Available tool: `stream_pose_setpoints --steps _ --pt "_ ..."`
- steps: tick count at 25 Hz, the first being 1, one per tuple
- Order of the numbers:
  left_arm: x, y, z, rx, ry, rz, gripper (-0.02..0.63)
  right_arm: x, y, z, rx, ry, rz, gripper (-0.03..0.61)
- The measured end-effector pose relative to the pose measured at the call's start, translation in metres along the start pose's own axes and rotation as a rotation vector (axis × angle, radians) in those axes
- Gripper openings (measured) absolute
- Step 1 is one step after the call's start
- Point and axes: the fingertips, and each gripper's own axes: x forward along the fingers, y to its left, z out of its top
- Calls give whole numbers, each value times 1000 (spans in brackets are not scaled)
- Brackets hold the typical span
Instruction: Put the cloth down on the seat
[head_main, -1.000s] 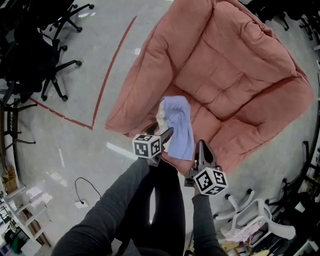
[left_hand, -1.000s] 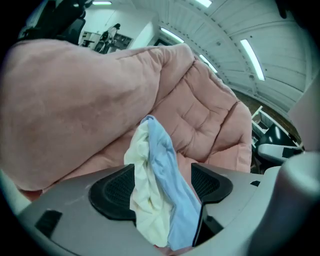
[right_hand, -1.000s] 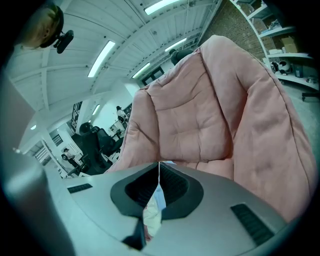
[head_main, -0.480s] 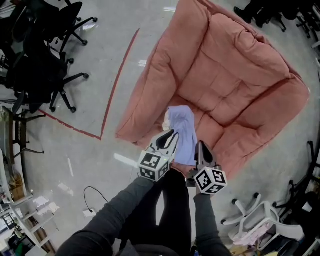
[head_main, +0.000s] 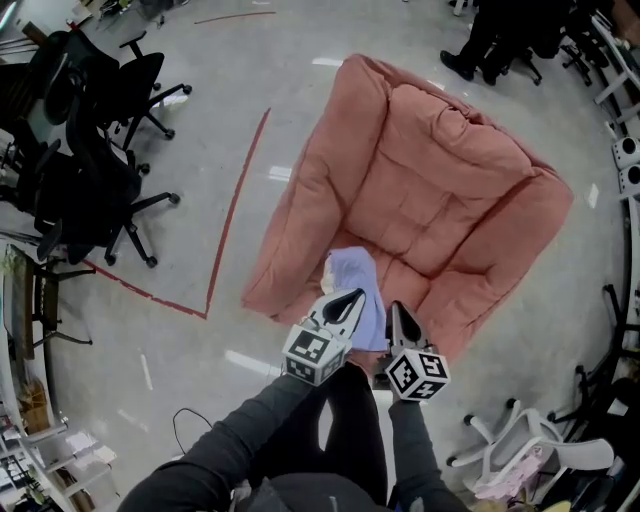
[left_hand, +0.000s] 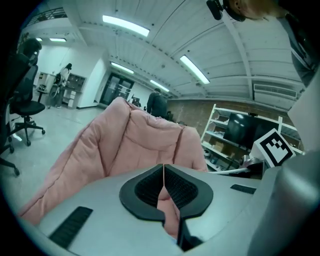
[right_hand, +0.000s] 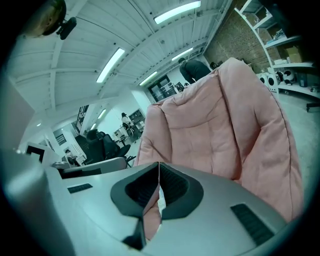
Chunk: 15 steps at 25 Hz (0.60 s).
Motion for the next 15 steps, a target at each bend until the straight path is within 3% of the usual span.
stream_pose_setpoints --steps 9,15 --pt "-15 -36 46 33 -3 -71 11 -34 38 45 -3 -48 106 12" --pt "-37 -59 66 89 -16 -109 9 -56 49 66 -8 -83 83 12"
